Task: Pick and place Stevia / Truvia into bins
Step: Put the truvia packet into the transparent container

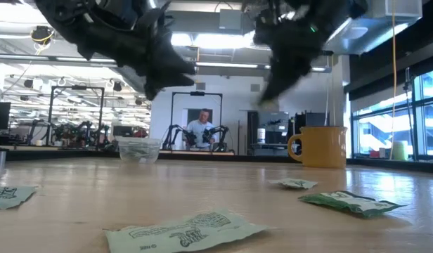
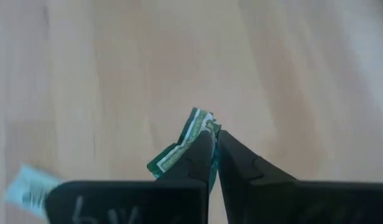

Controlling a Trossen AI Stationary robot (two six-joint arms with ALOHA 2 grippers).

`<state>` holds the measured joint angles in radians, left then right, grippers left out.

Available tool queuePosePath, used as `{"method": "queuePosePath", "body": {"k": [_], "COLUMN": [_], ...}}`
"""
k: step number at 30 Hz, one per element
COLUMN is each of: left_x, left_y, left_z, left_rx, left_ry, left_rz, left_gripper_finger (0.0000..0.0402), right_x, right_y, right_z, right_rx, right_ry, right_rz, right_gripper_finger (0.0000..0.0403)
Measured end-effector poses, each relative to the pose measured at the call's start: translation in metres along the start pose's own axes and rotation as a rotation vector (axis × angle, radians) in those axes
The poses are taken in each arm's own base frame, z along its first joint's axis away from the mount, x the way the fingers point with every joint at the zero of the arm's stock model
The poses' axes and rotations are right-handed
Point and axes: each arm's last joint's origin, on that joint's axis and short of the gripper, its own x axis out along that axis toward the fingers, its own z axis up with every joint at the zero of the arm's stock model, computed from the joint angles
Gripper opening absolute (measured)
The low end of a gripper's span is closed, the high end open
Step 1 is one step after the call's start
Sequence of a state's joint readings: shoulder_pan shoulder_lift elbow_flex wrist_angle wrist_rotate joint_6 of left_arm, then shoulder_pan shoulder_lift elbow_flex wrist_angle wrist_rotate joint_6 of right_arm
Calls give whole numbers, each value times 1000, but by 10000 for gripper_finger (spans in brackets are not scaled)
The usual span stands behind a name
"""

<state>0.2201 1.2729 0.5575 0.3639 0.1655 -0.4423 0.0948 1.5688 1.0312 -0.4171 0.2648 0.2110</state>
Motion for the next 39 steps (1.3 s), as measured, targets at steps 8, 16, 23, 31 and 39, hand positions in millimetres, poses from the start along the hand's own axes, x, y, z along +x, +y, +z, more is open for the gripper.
{"method": "queuePosePath", "body": {"k": [8, 16, 23, 31, 39], "left_x": [25, 33, 43, 46, 46], "left_y": [-2, -4, -15, -17, -17], "left_z": [-4, 3, 11, 12, 12], "left_rx": [-49, -83, -73, -81, -80], "left_ry": [-84, -127, -87, -41, -43], "left_rz": [-115, -140, -207, -177, -173], "left_gripper_finger": [151, 171, 171, 171, 166], "right_x": [-22, -26, -26, -27, -28], "right_y": [2, 3, 3, 2, 3], "right_z": [43, 50, 50, 51, 56], "right_rx": [-154, -186, -186, -199, -208], "right_ry": [-187, -225, -226, -243, -295], "right_rz": [3, 2, 4, -36, -38], "right_gripper_finger": [21, 21, 21, 21, 21]}}
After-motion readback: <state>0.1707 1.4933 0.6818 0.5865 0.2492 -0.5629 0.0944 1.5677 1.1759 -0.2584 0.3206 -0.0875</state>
